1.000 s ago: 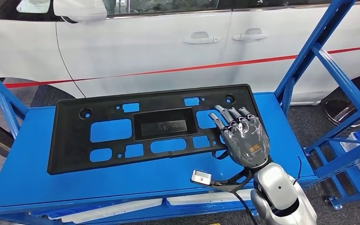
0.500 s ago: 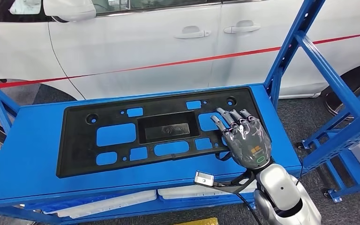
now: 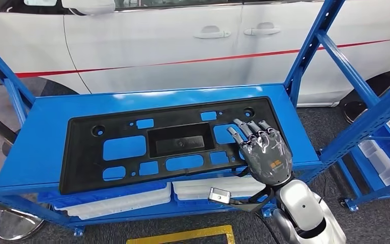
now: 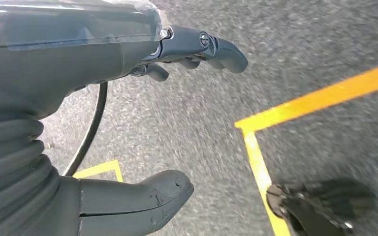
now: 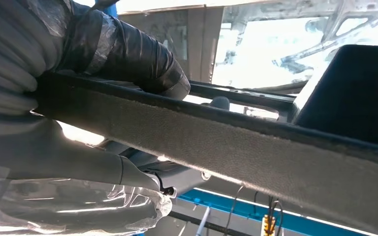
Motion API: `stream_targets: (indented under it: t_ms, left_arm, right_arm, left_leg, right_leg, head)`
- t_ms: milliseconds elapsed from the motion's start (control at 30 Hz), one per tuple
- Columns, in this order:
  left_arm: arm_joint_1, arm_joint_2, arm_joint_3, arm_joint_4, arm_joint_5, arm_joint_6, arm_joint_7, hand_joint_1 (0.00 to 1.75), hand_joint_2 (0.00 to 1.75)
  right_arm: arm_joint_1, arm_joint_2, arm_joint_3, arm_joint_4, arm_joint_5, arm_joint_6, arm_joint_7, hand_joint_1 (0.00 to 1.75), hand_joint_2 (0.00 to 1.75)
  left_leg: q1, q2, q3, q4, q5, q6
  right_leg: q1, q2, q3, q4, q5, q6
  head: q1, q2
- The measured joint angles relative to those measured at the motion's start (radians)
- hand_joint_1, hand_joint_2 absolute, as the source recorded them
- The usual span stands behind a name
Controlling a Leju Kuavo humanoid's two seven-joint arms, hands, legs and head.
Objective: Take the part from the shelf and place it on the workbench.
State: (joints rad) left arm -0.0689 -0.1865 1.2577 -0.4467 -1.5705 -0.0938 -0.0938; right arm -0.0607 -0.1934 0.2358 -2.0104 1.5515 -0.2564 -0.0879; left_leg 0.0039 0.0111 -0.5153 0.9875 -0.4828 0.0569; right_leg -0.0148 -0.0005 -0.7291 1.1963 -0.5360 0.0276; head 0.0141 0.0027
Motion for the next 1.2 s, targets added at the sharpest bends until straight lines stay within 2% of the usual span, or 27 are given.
stream_targets:
  t_ms: [33,67,100,167,233,267,300,367,400,433,500,533,567,600,667,733,800,867,900,967,1000,1033,1067,1100,1133,1167,1200]
  left_arm:
    - [0.000,0.000,0.000,0.000,0.000,0.000,0.000,0.00,1.75]
    - [0.000,0.000,0.000,0.000,0.000,0.000,0.000,0.00,1.75]
    - [0.001,0.000,0.000,0.000,0.000,0.000,0.000,0.00,1.75]
    - [0.001,0.000,0.000,0.000,0.000,0.000,0.000,0.00,1.75]
    - [0.000,-0.002,0.000,0.000,0.000,0.000,0.000,0.00,1.75]
    - [-0.001,-0.003,0.000,0.000,0.000,0.000,0.000,0.00,1.75]
    - [0.000,-0.003,0.000,0.000,0.000,0.000,0.000,0.00,1.75]
    - [0.002,-0.003,0.001,0.000,0.000,0.000,0.000,0.00,1.75]
    - [0.003,-0.003,0.001,0.000,0.000,0.000,0.001,0.00,1.75]
    - [0.004,-0.002,0.002,0.000,0.000,0.000,0.001,0.00,1.75]
    - [0.004,-0.003,0.002,0.000,0.000,0.000,0.002,0.00,1.75]
    - [0.004,-0.003,0.002,0.000,0.000,0.000,0.002,0.00,1.75]
    - [0.004,-0.003,0.002,0.000,0.000,0.000,0.002,0.00,1.75]
    - [0.004,-0.003,0.002,0.000,0.000,0.001,0.002,0.00,1.75]
    - [0.003,-0.001,0.003,0.000,0.000,0.002,0.002,0.00,1.75]
    - [-0.001,0.000,0.003,0.000,0.000,0.002,0.002,0.00,1.75]
    - [-0.004,0.000,0.003,0.000,0.000,0.002,0.002,0.00,1.75]
    - [-0.003,0.000,0.003,0.000,0.000,0.002,0.002,0.00,1.75]
    - [-0.003,-0.001,0.003,0.000,0.000,0.002,0.002,0.00,1.75]
    - [-0.003,-0.001,0.004,0.000,0.000,0.002,0.002,0.00,1.75]
    - [-0.003,-0.001,0.004,0.000,0.000,0.002,0.002,0.00,1.75]
    - [-0.003,0.000,0.004,0.000,0.000,0.002,0.002,0.00,1.75]
    - [-0.003,0.000,0.004,0.000,0.000,0.002,0.002,0.00,1.75]
    - [-0.003,0.000,0.004,0.000,0.000,0.001,0.002,0.00,1.75]
    - [-0.002,0.000,0.004,0.000,0.000,0.000,0.003,0.00,1.75]
    - [-0.003,-0.001,0.004,0.000,0.000,-0.001,0.003,0.00,1.75]
    - [-0.003,-0.002,0.004,0.000,0.000,-0.002,0.004,0.00,1.75]
  right_arm:
    - [0.002,0.000,0.000,0.000,0.000,0.000,0.000,1.75,1.75]
    - [0.004,0.000,0.000,0.000,0.000,0.001,0.001,1.75,1.75]
    - [0.005,0.000,0.000,0.000,0.000,0.001,0.001,1.75,1.75]
    - [0.007,0.000,0.000,0.000,0.000,0.001,0.001,1.75,1.75]
    - [0.006,0.000,0.001,-0.002,0.000,0.001,0.001,1.75,1.75]
    - [0.006,0.000,0.001,-0.004,0.000,0.002,0.001,1.75,1.75]
    - [0.006,0.000,0.001,-0.005,-0.001,0.003,0.001,1.75,1.75]
    - [0.006,0.000,0.001,-0.005,-0.001,0.008,0.001,1.75,1.75]
    - [0.007,0.001,0.002,-0.006,-0.002,0.012,0.001,1.75,1.75]
    - [0.007,0.002,0.003,-0.006,-0.002,0.016,0.001,1.75,1.75]
    - [0.009,0.003,0.007,-0.007,-0.002,0.020,0.001,1.75,1.75]
    - [0.011,0.003,0.010,-0.008,-0.001,0.021,0.001,1.75,1.75]
    - [0.011,0.004,0.012,-0.008,-0.001,0.021,0.001,1.75,1.75]
    - [0.011,0.004,0.015,-0.008,-0.001,0.023,0.001,1.75,1.75]
    - [0.011,0.006,0.020,-0.008,0.000,0.028,0.002,1.75,1.75]
    - [0.010,0.008,0.022,-0.009,0.000,0.032,0.004,1.75,1.75]
    - [0.009,0.010,0.023,-0.010,0.000,0.034,0.005,1.75,1.75]
    - [0.008,0.011,0.023,-0.010,0.000,0.035,0.005,1.75,1.75]
    - [0.008,0.011,0.024,-0.010,0.000,0.035,0.005,1.75,1.75]
    - [0.008,0.011,0.025,-0.010,0.000,0.036,0.006,1.75,1.75]
    - [0.009,0.011,0.026,-0.010,0.000,0.036,0.006,1.75,1.75]
    - [0.009,0.011,0.027,-0.010,0.000,0.036,0.006,1.75,1.75]
    - [0.009,0.011,0.027,-0.010,0.000,0.036,0.006,1.75,1.75]
    - [0.009,0.011,0.027,-0.010,0.000,0.036,0.006,1.75,1.75]
    - [0.009,0.011,0.028,-0.010,0.000,0.036,0.006,1.75,1.75]
    - [0.009,0.011,0.028,-0.010,0.000,0.036,0.007,1.75,1.75]
    - [0.009,0.011,0.028,-0.011,0.000,0.037,0.007,1.75,1.75]
  left_leg:
    - [-0.001,0.001,-0.016,0.002,0.012,0.000]
    - [-0.001,0.001,-0.033,0.004,0.024,-0.001]
    - [-0.001,0.001,-0.051,0.008,0.035,-0.003]
    - [-0.001,0.000,-0.082,0.017,0.053,-0.009]
    - [-0.004,-0.001,-0.103,0.027,0.067,-0.017]
    - [-0.004,-0.001,-0.108,0.030,0.075,-0.023]
    - [-0.004,-0.002,-0.112,0.030,0.083,-0.029]
    - [-0.003,-0.003,-0.118,0.030,0.090,-0.042]
    - [-0.003,-0.004,-0.126,0.044,0.071,-0.048]
    - [-0.002,-0.006,-0.139,0.076,0.034,-0.053]
    - [0.003,-0.007,-0.173,0.193,-0.069,-0.060]
    - [0.005,-0.007,-0.184,0.254,-0.100,-0.064]
    - [0.007,-0.007,-0.184,0.296,-0.108,-0.067]
    - [0.008,-0.007,-0.169,0.308,-0.092,-0.069]
    - [0.009,-0.007,-0.087,0.229,-0.042,-0.069]
    - [0.006,-0.008,0.017,0.088,-0.045,-0.062]
    - [0.001,-0.010,0.056,0.017,-0.067,-0.049]
    - [0.001,-0.009,0.043,0.012,-0.051,-0.032]
    - [0.002,-0.006,0.033,0.011,-0.038,-0.022]
    - [0.005,0.000,0.005,0.009,-0.011,-0.007]
    - [0.004,0.001,-0.012,0.009,0.002,-0.003]
    - [0.003,0.001,-0.028,0.010,0.016,-0.002]
    - [0.002,0.002,-0.046,0.012,0.029,-0.002]
    - [0.001,0.002,-0.065,0.014,0.042,-0.004]
    - [0.001,0.002,-0.083,0.018,0.054,-0.006]
    - [0.001,0.001,-0.099,0.022,0.064,-0.009]
    - [-0.001,0.000,-0.112,0.028,0.073,-0.013]
  right_leg:
    - [-0.001,0.000,-0.008,0.059,-0.030,0.004]
    - [-0.002,0.000,-0.005,0.098,-0.034,0.006]
    - [-0.002,0.000,0.014,0.106,-0.018,0.007]
    - [-0.001,0.000,0.103,0.021,0.027,0.002]
    - [0.005,0.000,0.209,-0.122,0.021,-0.009]
    - [0.008,0.000,0.238,-0.170,0.010,-0.014]
    - [0.012,-0.001,0.247,-0.192,0.003,-0.020]
    - [0.010,-0.004,0.236,-0.200,0.020,-0.034]
    - [0.008,-0.007,0.227,-0.203,0.033,-0.043]
    - [0.005,-0.009,0.215,-0.206,0.046,-0.050]
    - [0.004,-0.011,0.184,-0.205,0.071,-0.058]
    - [0.004,-0.012,0.166,-0.202,0.083,-0.058]
    - [0.004,-0.012,0.147,-0.199,0.095,-0.056]
    - [0.004,-0.012,0.128,-0.194,0.106,-0.054]
    - [0.003,-0.013,0.094,-0.181,0.125,-0.047]
    - [0.004,-0.013,0.070,-0.167,0.141,-0.036]
    - [0.004,-0.014,0.062,-0.163,0.158,-0.023]
    - [0.002,-0.014,0.058,-0.165,0.167,-0.010]
    - [0.000,-0.012,0.050,-0.153,0.147,-0.005]
    - [-0.002,-0.007,0.023,-0.074,0.052,0.002]
    - [-0.002,-0.006,0.008,-0.012,-0.001,0.005]
    - [-0.003,-0.006,-0.001,0.050,-0.036,0.008]
    - [-0.004,-0.006,-0.001,0.095,-0.045,0.010]
    - [-0.004,-0.006,0.014,0.113,-0.030,0.010]
    - [-0.004,-0.006,0.046,0.096,-0.001,0.008]
    - [-0.004,-0.005,0.097,0.044,0.022,0.004]
    - [-0.001,-0.005,0.159,-0.031,0.026,-0.002]
  head:
    - [0.000,0.000]
    - [0.000,0.000]
    - [0.000,0.000]
    - [0.000,0.000]
    - [0.000,0.000]
    - [0.000,0.000]
    - [0.000,0.000]
    - [0.000,0.000]
    - [0.000,0.000]
    - [0.000,0.000]
    - [-0.001,0.000]
    - [-0.001,0.000]
    - [0.000,0.000]
    - [0.000,0.000]
    - [0.000,0.000]
    - [-0.001,0.000]
    - [-0.001,0.000]
    - [0.000,0.000]
    - [0.000,0.000]
    - [0.000,0.000]
    - [0.000,0.000]
    - [0.000,0.000]
    - [0.000,0.000]
    - [0.000,0.000]
    - [0.000,0.000]
    - [0.000,0.000]
    - [0.000,0.000]
